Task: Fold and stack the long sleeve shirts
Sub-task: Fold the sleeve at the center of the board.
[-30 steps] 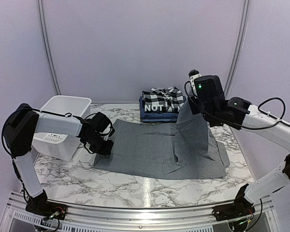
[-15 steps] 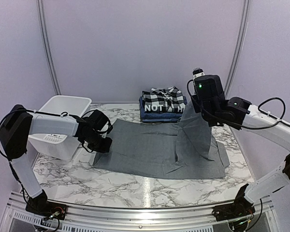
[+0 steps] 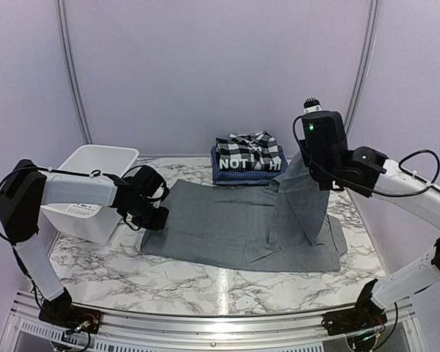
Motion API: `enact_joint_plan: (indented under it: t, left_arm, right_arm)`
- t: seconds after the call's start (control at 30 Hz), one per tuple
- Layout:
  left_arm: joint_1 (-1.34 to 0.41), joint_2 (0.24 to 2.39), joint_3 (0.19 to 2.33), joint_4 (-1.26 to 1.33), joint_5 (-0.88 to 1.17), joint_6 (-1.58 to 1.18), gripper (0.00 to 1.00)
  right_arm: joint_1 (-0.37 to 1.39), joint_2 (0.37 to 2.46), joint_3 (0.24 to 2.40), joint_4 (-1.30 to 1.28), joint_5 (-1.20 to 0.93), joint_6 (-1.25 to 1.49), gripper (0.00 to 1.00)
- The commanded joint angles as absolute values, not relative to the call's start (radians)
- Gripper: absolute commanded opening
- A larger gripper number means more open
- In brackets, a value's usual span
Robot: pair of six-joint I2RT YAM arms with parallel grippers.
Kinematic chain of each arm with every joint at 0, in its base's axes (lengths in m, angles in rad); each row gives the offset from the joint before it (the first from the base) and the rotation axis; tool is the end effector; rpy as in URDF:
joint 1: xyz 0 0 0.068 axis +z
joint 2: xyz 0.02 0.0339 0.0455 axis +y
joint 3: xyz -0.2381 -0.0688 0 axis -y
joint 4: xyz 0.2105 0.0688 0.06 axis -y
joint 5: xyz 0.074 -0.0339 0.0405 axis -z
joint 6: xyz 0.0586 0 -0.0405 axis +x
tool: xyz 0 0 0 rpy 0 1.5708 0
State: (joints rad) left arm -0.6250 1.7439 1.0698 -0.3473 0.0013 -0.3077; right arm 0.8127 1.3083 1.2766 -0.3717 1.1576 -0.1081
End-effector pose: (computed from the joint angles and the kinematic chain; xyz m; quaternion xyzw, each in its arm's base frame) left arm 0.2693 -0.1944 0.1504 0.1522 0.9504 -0.1225 0.2420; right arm 0.2179 0.1521 0.3585 -0.0403 0.7597 -0.2692 0.5905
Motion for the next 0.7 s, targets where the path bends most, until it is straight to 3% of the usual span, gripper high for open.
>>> enact_joint_plan:
  t: [0.0, 0.37, 0.67]
  left_arm:
    - [-0.621, 1.711, 1.057, -0.341, -0.025, -0.316, 0.0]
    - [-0.62, 1.712, 1.059, -0.341, -0.031, -0.322, 0.0]
    - [-0.621, 1.73, 1.062, -0.334, -0.037, -0.341, 0.0]
  right_arm:
    - [0.803, 1.276, 1.278, -0.321, 1.216, -0.144, 0.0]
    - [0.8, 1.267, 1.264, -0.237, 1.248, -0.239, 0.0]
    - [0.709, 1.327, 1.236, -0.204, 1.13, -0.238, 0.0]
